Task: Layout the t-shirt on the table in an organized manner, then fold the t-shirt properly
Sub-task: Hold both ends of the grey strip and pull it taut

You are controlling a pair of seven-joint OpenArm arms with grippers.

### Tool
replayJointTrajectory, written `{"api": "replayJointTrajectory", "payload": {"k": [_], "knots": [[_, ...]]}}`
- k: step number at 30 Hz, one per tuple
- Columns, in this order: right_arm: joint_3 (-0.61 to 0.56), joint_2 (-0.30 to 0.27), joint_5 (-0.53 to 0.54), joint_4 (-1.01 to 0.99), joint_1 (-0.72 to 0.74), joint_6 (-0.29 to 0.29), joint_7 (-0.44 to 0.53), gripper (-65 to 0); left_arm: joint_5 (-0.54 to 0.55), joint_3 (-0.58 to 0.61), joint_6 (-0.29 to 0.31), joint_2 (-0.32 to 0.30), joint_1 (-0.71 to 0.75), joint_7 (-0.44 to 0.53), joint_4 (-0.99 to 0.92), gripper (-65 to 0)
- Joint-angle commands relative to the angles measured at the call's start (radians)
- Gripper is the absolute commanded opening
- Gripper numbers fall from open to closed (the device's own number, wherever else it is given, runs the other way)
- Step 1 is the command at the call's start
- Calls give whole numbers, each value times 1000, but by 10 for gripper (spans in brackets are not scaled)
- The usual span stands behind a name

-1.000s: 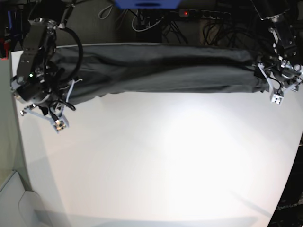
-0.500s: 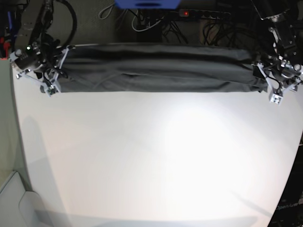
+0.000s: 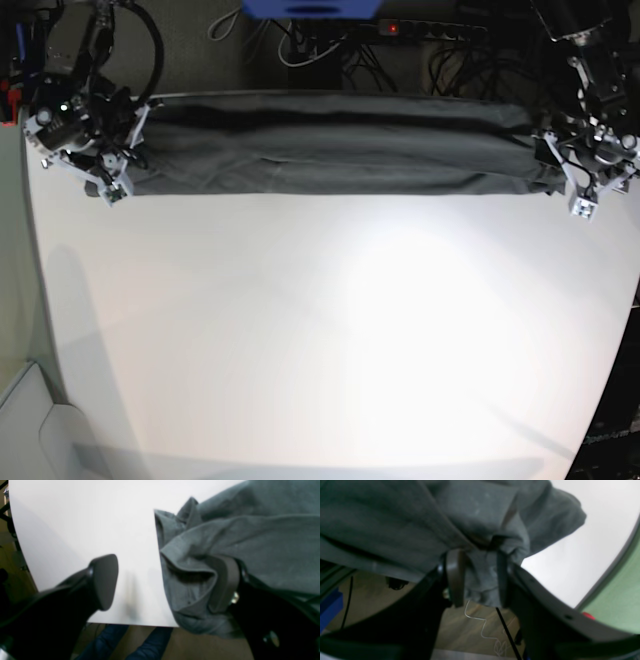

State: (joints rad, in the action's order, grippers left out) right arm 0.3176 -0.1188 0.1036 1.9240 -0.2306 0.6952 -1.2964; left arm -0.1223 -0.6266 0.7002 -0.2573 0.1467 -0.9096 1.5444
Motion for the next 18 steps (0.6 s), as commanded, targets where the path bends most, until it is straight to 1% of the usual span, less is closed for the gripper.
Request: {"api": "replayJointTrajectory", "payload": {"k": [1, 10, 12, 16, 18], "knots": [[2, -11, -3, 16, 7, 3, 8, -410, -7, -5, -2, -14, -2, -16, 12, -124], [2, -11, 2, 16, 7, 3, 8, -410, -6, -6, -2, -7, -2, -18, 9, -124], [2, -11, 2, 16, 7, 3, 8, -410, -6, -8, -2, 19, -2, -18, 9, -124], [2, -9, 2, 16, 7, 3, 8, -410, -6, -66, -2, 68, -2, -18, 9, -125], [2, -9, 2, 16, 7, 3, 8, -410, -6, -77, -2, 83, -2, -18, 9, -126]]}}
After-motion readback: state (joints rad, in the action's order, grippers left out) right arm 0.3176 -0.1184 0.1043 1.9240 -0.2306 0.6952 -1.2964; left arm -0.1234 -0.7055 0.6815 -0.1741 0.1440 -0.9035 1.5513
